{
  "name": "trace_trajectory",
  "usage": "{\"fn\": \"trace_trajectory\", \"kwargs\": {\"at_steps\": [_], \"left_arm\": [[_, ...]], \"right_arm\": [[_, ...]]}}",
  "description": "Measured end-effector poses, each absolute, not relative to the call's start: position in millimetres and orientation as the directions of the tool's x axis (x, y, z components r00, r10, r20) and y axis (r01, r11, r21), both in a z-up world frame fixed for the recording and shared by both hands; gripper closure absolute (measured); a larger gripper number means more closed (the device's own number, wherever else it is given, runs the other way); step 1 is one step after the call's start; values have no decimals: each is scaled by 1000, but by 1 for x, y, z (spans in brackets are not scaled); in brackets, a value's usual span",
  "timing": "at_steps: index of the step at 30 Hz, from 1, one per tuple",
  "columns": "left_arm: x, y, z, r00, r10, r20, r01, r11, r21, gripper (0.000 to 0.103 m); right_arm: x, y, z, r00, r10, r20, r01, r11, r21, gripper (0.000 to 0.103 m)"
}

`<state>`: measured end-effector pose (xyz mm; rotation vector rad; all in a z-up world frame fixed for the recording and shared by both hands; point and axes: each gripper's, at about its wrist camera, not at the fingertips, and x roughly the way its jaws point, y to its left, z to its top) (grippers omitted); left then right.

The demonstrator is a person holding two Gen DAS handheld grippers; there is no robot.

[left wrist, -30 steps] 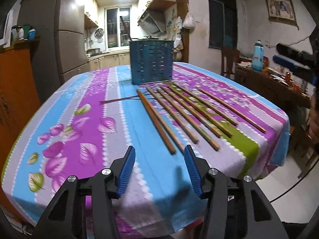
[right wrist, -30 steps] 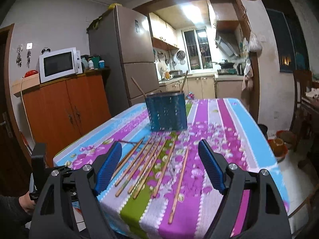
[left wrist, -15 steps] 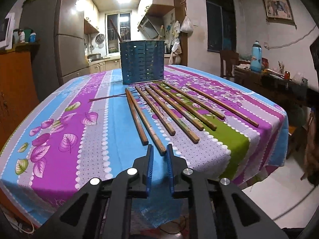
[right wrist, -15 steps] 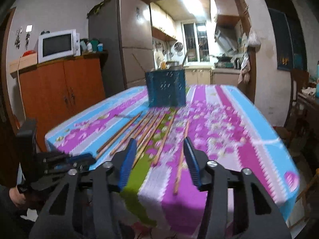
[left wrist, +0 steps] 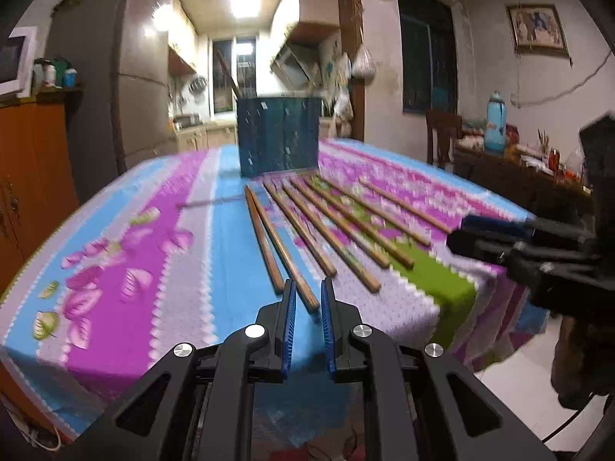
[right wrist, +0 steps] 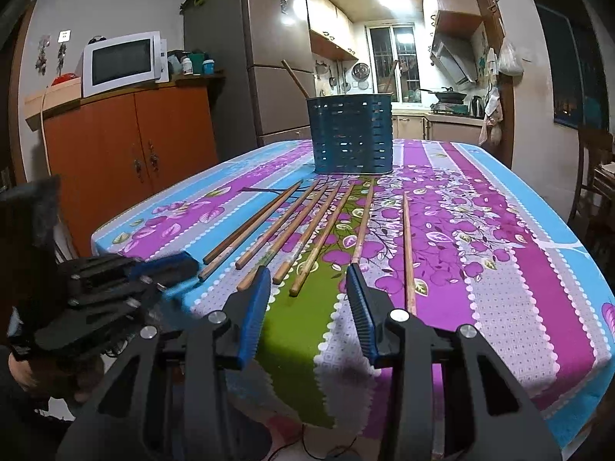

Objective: Organize utensils
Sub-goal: 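Move both tools back over the remaining chopsticks on the tablecloth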

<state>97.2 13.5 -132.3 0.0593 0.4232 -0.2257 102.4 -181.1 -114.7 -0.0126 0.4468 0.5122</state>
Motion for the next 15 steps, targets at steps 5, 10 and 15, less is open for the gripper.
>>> {"fn": "trace_trajectory", "kwargs": {"at_steps": [5,10,15], "left_arm": [[109,29,-138,880,-151,-451,186,982,34,88],[116,28,-143,865,-149,-480,196,979,50,88],[116,23,-142,861,-172,-479,220,974,46,88]], "right_arm": [[105,-184,-116,780,463,-421,-464,879,107,64],[106,-187,-115,785,457,-418,-455,884,113,64],[107,-188,-115,784,456,-420,-453,884,114,64]]}}
